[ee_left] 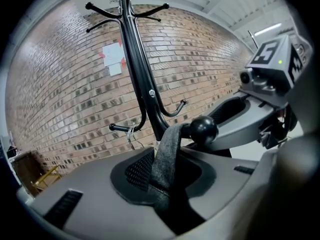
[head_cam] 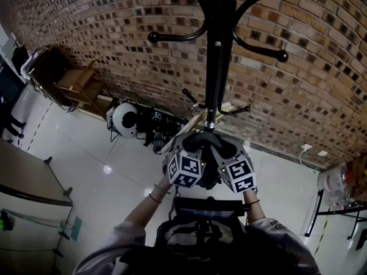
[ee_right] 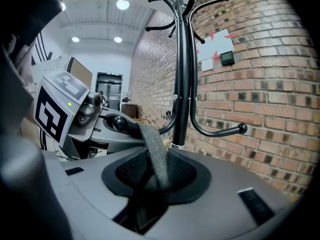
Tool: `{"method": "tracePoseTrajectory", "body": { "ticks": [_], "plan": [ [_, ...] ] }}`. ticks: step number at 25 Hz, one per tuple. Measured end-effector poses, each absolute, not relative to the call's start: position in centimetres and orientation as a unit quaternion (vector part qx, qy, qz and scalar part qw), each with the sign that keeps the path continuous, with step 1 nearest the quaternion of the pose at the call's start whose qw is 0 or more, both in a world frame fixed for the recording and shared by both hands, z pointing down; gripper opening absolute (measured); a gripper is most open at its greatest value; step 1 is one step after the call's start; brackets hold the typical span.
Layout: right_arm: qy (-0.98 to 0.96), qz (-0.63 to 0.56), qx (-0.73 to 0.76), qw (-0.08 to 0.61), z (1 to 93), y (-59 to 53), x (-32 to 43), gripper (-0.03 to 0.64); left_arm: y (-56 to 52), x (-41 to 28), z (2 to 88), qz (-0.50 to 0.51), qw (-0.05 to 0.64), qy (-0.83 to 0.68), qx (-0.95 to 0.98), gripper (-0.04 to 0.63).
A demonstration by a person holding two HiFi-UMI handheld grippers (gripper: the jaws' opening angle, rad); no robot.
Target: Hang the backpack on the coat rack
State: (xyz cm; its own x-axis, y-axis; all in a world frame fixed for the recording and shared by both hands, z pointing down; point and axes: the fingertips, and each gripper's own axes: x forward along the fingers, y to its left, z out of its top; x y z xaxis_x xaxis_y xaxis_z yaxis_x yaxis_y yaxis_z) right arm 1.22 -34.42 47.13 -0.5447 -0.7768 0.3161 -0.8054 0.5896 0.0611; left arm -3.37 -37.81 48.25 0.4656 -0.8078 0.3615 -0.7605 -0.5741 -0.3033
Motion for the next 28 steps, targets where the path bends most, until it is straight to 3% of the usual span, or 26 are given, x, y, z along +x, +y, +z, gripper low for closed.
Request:
{"method": "tracePoseTrajectory", "body": {
  "ticks": [11, 19, 28],
  "plan": [
    [-0.878, 0.081, 0.454, 0.125, 47.4, -31.0, 1.8, 0.13, -34.9, -4.4, 47.1, -0.198, 0.039, 0.48, -0.854, 0.126],
    [-0.88, 0.084, 0.452, 0.122, 48.0, -28.6, -0.4, 0.078, -31.2, -5.6, 46.9, -0.181, 0.037, 0.484, -0.855, 0.02],
    [-0.877, 0.097, 0.459, 0.104, 48.6, -25.3, -1.5, 0.074, -27.2, -6.7, 49.0, -0.139, -0.076, 0.461, -0.873, 0.006]
  ]
}}
